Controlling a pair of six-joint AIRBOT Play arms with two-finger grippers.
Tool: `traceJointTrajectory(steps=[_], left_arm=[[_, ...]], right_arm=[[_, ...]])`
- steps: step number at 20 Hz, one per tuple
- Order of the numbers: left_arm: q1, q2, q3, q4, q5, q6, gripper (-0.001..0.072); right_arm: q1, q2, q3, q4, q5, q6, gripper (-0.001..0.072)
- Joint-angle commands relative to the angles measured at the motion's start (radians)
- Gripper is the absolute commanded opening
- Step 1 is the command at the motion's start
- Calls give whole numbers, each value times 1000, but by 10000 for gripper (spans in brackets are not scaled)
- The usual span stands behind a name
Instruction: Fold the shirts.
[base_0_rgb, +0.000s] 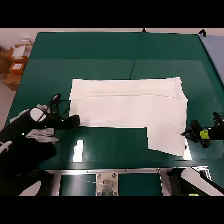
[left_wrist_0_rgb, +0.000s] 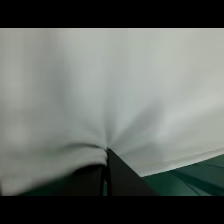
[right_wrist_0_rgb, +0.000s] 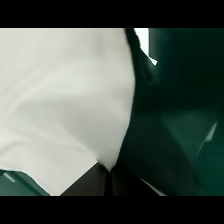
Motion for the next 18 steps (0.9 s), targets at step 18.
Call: traceJointTrajectory(steps=[18], left_arm=[[28, -529, 870, 344, -270, -60, 22]], right_arm=[[282, -345, 599, 262, -153, 93, 15]])
